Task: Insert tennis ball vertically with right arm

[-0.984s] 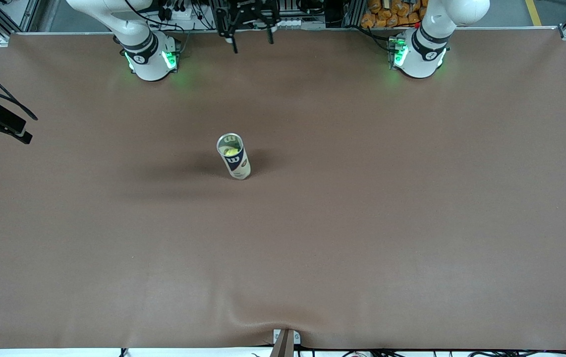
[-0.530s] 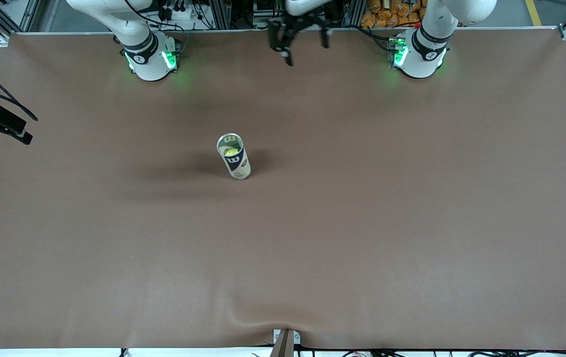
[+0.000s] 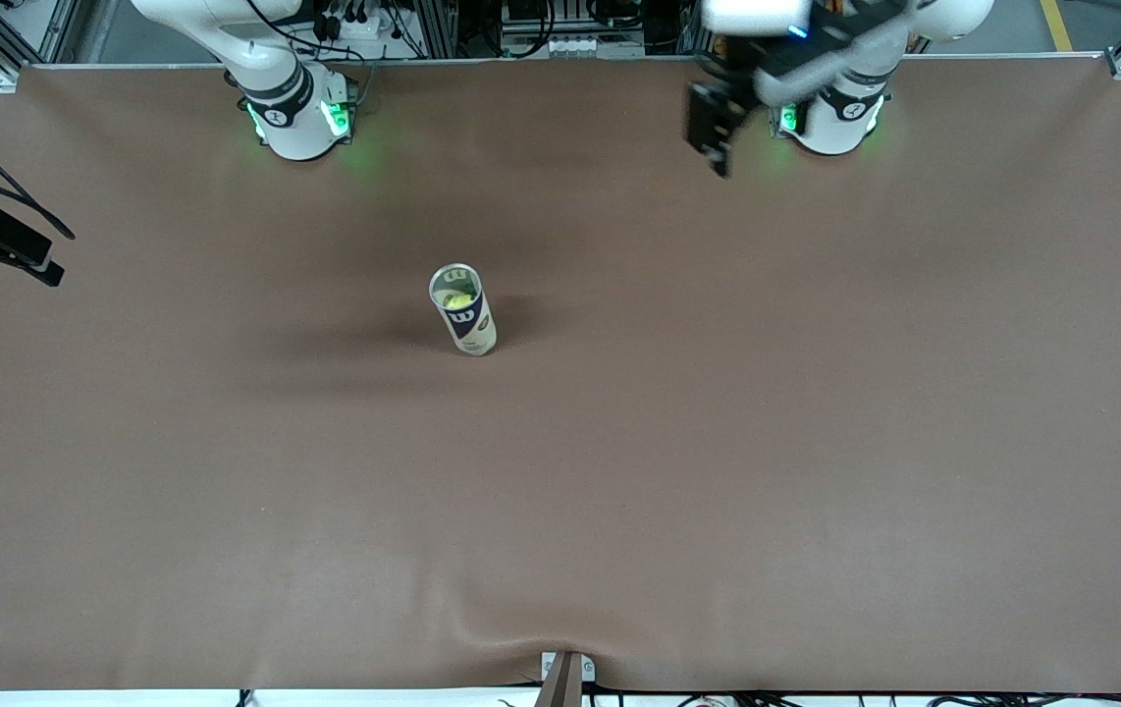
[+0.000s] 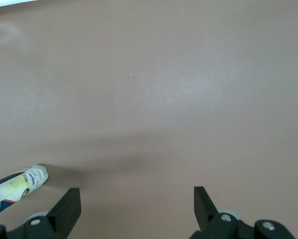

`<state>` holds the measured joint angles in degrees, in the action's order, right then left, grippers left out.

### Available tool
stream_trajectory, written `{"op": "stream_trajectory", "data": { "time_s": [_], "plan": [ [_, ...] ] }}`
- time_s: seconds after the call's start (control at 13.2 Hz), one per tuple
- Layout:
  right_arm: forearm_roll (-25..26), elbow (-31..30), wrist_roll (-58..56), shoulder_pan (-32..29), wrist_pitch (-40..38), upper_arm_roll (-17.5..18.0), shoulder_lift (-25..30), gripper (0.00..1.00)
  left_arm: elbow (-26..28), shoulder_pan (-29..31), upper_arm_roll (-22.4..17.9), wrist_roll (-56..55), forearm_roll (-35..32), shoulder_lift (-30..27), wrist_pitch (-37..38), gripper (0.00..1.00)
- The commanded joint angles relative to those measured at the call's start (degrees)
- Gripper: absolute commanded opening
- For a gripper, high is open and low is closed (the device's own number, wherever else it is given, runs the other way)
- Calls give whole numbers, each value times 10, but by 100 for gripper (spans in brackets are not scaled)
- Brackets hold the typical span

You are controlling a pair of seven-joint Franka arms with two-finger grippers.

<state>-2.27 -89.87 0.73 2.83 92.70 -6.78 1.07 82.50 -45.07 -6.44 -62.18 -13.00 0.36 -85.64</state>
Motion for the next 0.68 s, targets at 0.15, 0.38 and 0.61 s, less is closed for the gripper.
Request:
{"op": "stream_trajectory", "data": {
  "time_s": [0.15, 0.38, 0.61],
  "plan": [
    [10, 6, 3, -5, -6, 5, -2, 100, -9, 141, 6, 186, 64, 8, -6, 100],
    [10, 6, 3, -5, -6, 5, -2, 100, -7, 232, 6, 237, 113, 17, -7, 100],
    [10, 7, 3, -5, -6, 5, -2, 100, -3, 306, 6, 369, 144, 17, -13, 100]
  ]
}}
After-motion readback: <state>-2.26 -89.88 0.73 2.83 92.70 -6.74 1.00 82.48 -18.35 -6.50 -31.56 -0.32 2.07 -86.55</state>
